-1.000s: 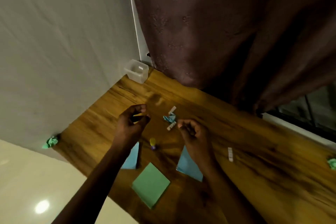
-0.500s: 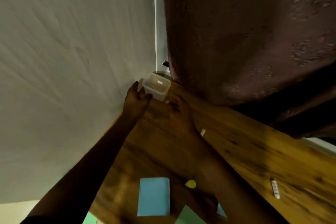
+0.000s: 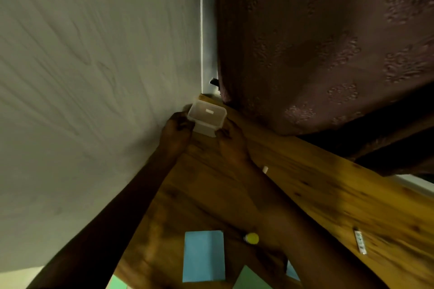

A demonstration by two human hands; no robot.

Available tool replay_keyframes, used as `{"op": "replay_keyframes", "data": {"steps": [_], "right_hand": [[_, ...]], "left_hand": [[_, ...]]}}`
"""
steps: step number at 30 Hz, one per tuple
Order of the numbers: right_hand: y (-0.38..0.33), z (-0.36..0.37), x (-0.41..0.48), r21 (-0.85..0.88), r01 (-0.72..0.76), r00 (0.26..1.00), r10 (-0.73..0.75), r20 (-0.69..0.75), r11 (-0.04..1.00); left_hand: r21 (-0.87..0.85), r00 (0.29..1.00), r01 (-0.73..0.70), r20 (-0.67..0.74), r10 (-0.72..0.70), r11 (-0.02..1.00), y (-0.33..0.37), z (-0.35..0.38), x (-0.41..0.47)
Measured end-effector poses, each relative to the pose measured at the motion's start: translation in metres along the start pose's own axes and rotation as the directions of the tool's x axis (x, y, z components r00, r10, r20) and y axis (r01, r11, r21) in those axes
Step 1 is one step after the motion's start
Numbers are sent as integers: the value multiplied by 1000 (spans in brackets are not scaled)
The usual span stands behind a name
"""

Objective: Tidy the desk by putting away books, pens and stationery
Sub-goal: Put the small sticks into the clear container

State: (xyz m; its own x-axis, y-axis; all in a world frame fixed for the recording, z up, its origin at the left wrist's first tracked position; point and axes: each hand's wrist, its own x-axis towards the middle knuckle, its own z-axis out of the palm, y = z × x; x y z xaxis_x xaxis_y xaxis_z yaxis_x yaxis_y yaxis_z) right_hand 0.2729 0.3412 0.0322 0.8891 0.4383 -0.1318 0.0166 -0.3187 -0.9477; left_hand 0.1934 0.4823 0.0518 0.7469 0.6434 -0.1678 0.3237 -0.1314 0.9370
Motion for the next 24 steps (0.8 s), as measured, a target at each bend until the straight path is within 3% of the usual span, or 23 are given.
{"op": "replay_keyframes", "data": {"steps": [6,10,15,18,24], "right_hand": [[1,-57,-79,-9,91,988,-92,-127,996],[2,-104,-136,96,55,978,-35,-205,994],[19,-167,-210,81,69,957,-43,-285,994],[28,-205,-253,98,34,945,0,-328,995],[72,-264,-320,51,-70,893,85,-441,996]], "left_hand": [[-122,993,-114,-32,111,986,16,4,-62],[-129,989,-127,55,135,984,26,26,-109],[-61,987,-111,111,118,992,39,78,-180],[-44,963,-157,215,163,987,45,107,-229],[-84,934,-82,341,106,993,32,166,-298]]}}
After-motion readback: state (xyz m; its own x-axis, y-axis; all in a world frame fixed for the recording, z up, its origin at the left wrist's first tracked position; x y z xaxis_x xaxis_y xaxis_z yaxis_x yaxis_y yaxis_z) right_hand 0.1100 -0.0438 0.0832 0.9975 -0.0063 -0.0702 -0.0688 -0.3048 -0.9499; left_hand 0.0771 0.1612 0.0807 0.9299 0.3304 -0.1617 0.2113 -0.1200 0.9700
